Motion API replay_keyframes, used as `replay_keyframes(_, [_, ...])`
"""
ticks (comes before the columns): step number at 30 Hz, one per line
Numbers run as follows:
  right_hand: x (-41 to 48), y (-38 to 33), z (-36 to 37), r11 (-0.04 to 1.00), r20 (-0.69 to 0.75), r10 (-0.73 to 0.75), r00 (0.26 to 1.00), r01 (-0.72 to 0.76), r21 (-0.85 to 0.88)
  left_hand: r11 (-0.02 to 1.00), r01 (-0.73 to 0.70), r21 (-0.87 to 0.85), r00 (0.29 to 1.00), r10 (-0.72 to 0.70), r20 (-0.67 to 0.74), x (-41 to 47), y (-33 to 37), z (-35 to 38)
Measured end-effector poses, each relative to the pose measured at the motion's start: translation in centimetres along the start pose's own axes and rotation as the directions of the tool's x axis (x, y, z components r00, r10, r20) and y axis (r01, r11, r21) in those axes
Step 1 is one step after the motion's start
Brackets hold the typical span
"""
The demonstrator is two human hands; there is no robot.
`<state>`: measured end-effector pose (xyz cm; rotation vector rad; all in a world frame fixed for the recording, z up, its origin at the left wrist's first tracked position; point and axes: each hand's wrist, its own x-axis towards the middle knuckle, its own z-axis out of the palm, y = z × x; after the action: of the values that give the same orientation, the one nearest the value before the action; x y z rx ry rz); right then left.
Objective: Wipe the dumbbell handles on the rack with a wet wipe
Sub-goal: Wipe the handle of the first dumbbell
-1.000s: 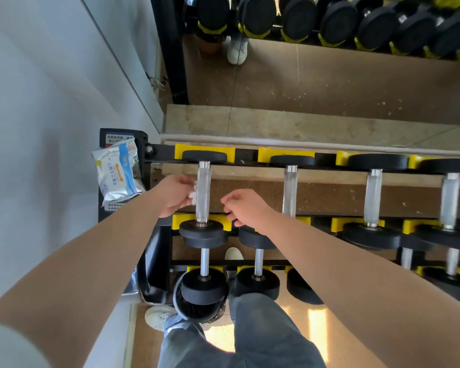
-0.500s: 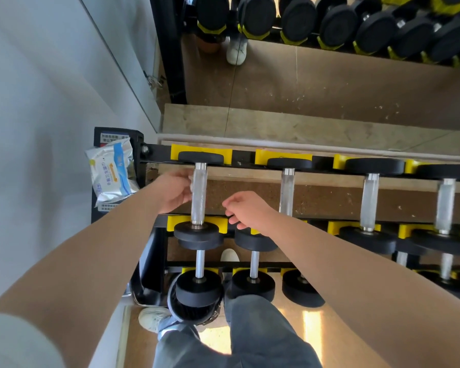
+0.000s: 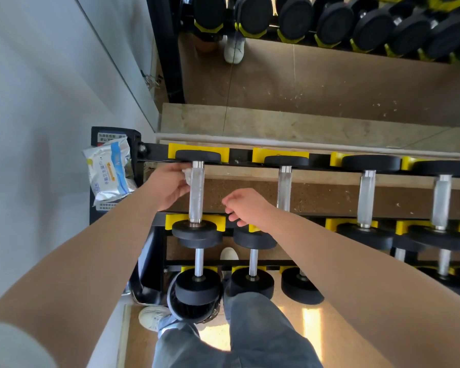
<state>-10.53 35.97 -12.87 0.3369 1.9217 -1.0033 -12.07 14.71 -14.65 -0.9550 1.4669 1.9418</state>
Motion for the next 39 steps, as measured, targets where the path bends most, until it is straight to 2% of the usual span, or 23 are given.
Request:
replay_keyframes(2, [-0.2, -0.2, -0.2, 1.0, -0.018, -0.018, 1.0, 0.019, 0.015, 0.998, -0.066, 0.023, 0.997, 0.066, -0.025, 0.1, 0.1, 0.0])
replay_keyframes(4, [-0.3, -0.3, -0.2, 0.999, -0.034, -0.031, 0.999, 0.032, 0.03, 0.964, -0.021, 0.265, 0.999, 0.026, -0.017, -0.8, -0.6, -0.3])
replay_keyframes(6, [-0.4, -0.4, 0.2, 0.999, -0.027, -0.027, 0.999, 0.028, 0.022, 0.847, 0.043, 0.53, 0.999, -0.053, 0.003, -2.2, -1.8, -0.6])
replay_keyframes(8, [-0.4, -0.4, 0.8, 1.0, -0.003, -0.024, 1.0, 0.024, -0.003, 0.781, 0.037, 0.623, 0.998, -0.06, 0.016, -3.0, -2.5, -0.9])
replay_keyframes(10, [-0.5, -0.4, 1.3, 0.998, 0.023, -0.036, 0.999, 0.037, -0.046, 0.838, -0.006, 0.545, 0.999, 0.025, -0.028, -2.9, -2.5, -1.0])
replay_keyframes(12, [-0.7, -0.7, 1.6, 0.994, 0.037, -0.058, 0.998, 0.061, -0.09, 0.946, -0.085, 0.312, 0.987, 0.122, -0.102, -2.5, -1.5, -0.8])
replay_keyframes(13, [-0.8, -0.9, 1.8, 0.993, 0.042, -0.071, 0.997, 0.075, -0.096, 0.967, -0.137, 0.212, 0.98, 0.164, -0.116, -2.3, -0.9, -0.7])
replay_keyframes(15, [-0.8, -1.2, 1.9, 0.992, 0.044, -0.091, 0.995, 0.094, -0.081, 0.941, -0.22, 0.257, 0.966, 0.247, -0.079, -2.2, -0.2, -0.6])
replay_keyframes(17, [-0.7, -1.4, 1.9, 0.993, 0.041, -0.098, 0.994, 0.101, -0.068, 0.88, -0.218, 0.423, 0.965, 0.258, -0.039, -2.9, -0.3, -0.9])
replay_keyframes(19, [-0.6, -1.3, 1.9, 0.993, 0.032, -0.097, 0.995, 0.099, -0.06, 0.797, -0.137, 0.588, 0.984, 0.179, -0.013, -3.8, -1.2, -1.6])
replay_keyframes(21, [-0.6, -1.1, 2.0, 0.995, 0.019, -0.087, 0.996, 0.088, -0.049, 0.606, -0.094, 0.79, 0.995, 0.079, 0.058, -4.8, -2.2, -1.8])
replay_keyframes(23, [-0.7, -0.9, 2.2, 0.996, 0.015, -0.071, 0.997, 0.072, -0.055, 0.471, -0.101, 0.876, 0.995, 0.06, 0.082, -5.2, -2.8, -1.7])
replay_keyframes(25, [-0.6, -0.9, 2.4, 0.995, 0.018, -0.069, 0.997, 0.07, -0.072, 0.414, -0.11, 0.904, 0.993, 0.094, 0.078, -5.1, -2.6, -1.6])
replay_keyframes(26, [-0.6, -0.9, 2.5, 0.994, 0.017, -0.075, 0.997, 0.076, -0.078, 0.424, -0.109, 0.899, 0.991, 0.119, 0.064, -5.0, -2.4, -1.6])
replay_keyframes(28, [-0.5, -1.0, 2.7, 0.993, 0.013, -0.092, 0.996, 0.092, -0.069, 0.515, -0.119, 0.849, 0.978, 0.206, 0.012, -4.5, -1.8, -1.2])
replay_keyframes(32, [-0.3, -1.6, 2.9, 0.99, -0.014, -0.131, 0.991, 0.13, -0.057, 0.669, -0.226, 0.708, 0.894, 0.431, -0.121, -3.6, 0.9, 0.6])
replay_keyframes(34, [-0.4, -2.0, 3.0, 0.987, -0.045, -0.158, 0.986, 0.157, -0.038, 0.737, -0.226, 0.637, 0.894, 0.417, -0.165, -3.3, 1.7, 1.0])
replay_keyframes(35, [-0.4, -2.2, 3.0, 0.985, -0.062, -0.173, 0.983, 0.172, -0.033, 0.736, -0.201, 0.646, 0.906, 0.391, -0.164, -3.3, 1.4, 1.0])
replay_keyframes(39, [-0.5, -2.6, 3.0, 0.981, -0.12, -0.193, 0.974, 0.192, -0.023, 0.635, -0.061, 0.77, 0.976, 0.2, -0.087, -4.5, -1.2, 0.5])
